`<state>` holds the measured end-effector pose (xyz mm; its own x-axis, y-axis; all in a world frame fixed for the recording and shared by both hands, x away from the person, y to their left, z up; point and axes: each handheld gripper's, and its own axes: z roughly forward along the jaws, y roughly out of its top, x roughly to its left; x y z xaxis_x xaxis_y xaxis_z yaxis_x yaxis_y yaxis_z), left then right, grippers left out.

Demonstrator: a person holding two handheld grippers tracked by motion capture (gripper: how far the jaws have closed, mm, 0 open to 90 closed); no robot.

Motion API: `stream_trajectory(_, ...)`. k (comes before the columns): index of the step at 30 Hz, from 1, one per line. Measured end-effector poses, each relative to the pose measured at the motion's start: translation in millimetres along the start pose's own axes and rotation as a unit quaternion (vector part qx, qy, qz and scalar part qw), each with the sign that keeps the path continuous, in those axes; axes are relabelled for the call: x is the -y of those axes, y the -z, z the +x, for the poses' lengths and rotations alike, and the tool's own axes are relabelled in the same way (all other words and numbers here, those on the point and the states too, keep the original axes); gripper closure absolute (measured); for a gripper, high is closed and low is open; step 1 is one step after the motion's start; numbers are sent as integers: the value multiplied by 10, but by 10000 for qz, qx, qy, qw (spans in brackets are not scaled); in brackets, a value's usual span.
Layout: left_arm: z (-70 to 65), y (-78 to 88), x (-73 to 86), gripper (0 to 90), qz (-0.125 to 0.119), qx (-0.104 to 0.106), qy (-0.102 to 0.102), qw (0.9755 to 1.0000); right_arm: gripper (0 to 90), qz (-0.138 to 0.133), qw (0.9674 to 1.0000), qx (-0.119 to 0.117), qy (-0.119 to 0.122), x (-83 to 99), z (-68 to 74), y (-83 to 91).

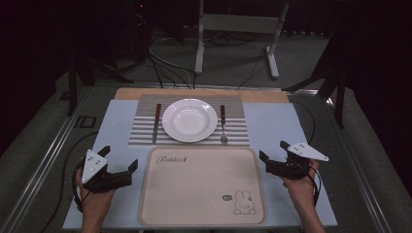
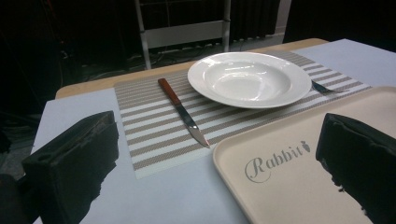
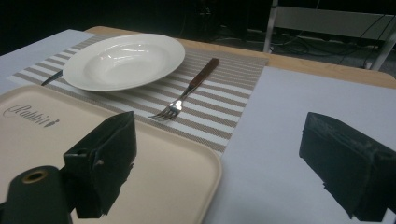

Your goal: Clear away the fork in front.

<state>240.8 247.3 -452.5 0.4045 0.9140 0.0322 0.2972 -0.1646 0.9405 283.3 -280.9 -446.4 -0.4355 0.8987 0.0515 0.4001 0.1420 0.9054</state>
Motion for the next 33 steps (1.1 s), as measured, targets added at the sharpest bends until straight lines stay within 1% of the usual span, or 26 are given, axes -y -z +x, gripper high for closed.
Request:
stream_trajectory(7, -5, -5, 1, 1, 22, -4, -28, 10000, 112, 44, 10000, 30, -40, -66, 18, -76)
stream_trajectory(12, -8, -8, 3, 1, 28, -16, -42, 10000, 111, 105, 9999, 62, -37, -145, 41, -157)
stream_trajectory(23, -11, -14, 5, 1, 62, -43, -88, 9999, 111, 166, 9998, 37, -66, -301, 80, -303)
stream_trajectory(33, -15, -21, 7, 1, 80, -61, -123, 9999, 110, 246, 9997, 78, -21, -429, 106, -417)
